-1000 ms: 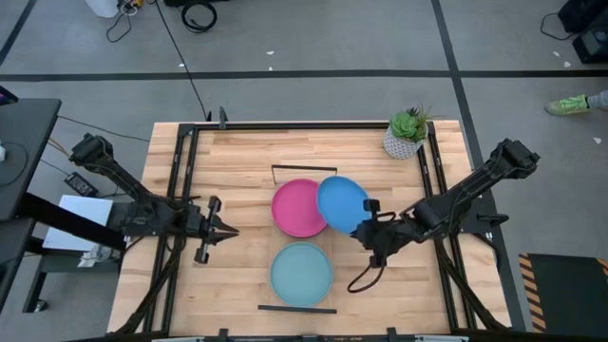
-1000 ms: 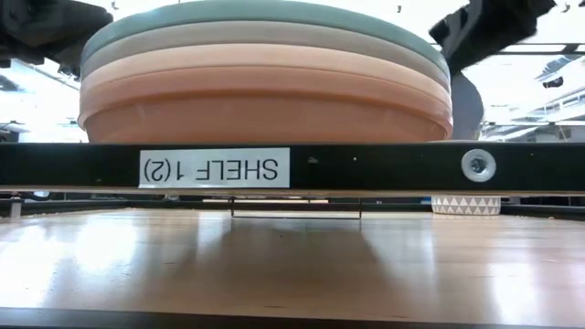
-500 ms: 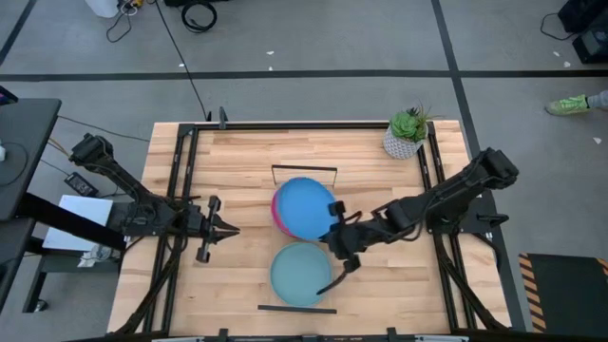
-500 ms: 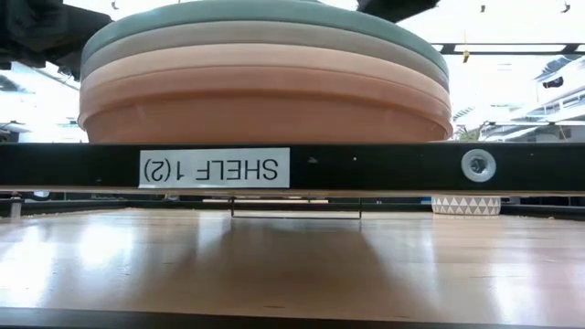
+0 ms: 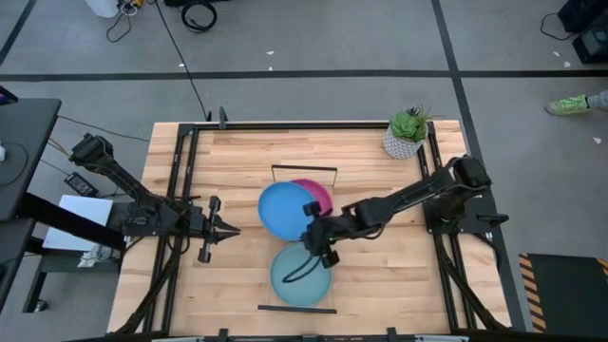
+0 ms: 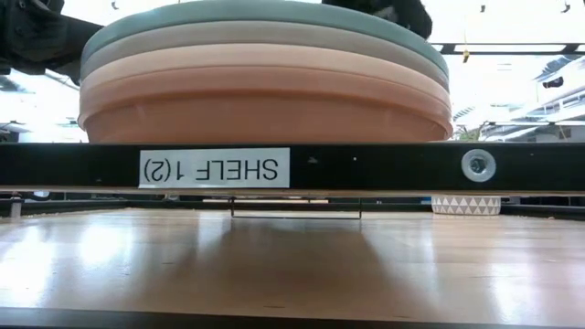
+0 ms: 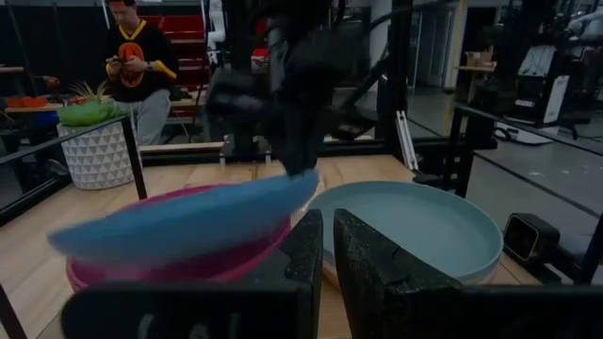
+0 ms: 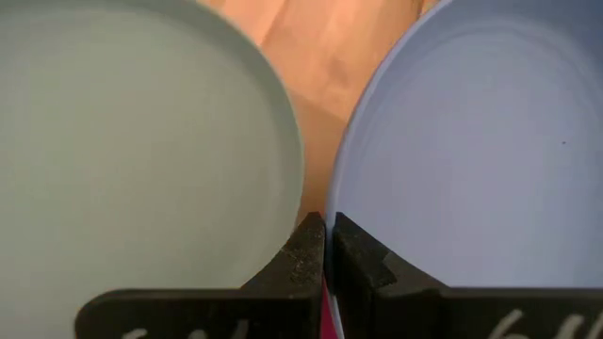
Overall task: Place and stack plates onto a shelf
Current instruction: Stack the blue plate on top of the pink plate on the shelf
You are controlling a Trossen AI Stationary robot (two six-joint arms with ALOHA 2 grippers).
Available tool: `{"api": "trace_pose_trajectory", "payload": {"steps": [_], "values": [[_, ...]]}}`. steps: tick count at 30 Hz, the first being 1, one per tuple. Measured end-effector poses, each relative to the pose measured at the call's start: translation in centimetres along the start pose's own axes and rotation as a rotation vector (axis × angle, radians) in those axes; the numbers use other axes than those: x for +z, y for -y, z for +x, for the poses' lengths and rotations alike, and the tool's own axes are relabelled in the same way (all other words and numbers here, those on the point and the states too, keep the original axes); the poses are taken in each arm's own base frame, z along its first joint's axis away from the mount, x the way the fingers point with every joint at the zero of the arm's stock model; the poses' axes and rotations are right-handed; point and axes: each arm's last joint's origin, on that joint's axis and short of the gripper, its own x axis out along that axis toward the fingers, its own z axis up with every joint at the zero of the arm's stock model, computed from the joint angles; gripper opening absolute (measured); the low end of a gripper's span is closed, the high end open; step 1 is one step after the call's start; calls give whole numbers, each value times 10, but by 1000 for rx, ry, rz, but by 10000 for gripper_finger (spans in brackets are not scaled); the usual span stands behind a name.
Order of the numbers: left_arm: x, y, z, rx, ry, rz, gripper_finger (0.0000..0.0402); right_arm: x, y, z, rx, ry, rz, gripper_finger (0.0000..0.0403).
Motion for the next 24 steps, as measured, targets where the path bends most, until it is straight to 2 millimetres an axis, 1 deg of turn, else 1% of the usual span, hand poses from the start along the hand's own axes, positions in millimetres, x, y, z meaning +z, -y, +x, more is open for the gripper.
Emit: {"api": "trace_pose_trajectory", "payload": {"steps": [4, 7, 18, 21, 24], "values": [[0, 0, 0, 0, 0, 0, 36, -8, 5, 15, 10, -42, 12, 16], [0, 0, 0, 0, 0, 0, 36, -11, 6, 21, 7, -56, 15, 16], [0, 0, 0, 2, 2, 0, 36, -12, 5, 22, 32, -54, 41, 19], [0, 0, 0, 2, 2, 0, 36, -12, 5, 22, 38, -54, 77, 35], [0, 0, 0, 3, 2, -1, 36, -12, 5, 22, 44, -57, 85, 62]]}}
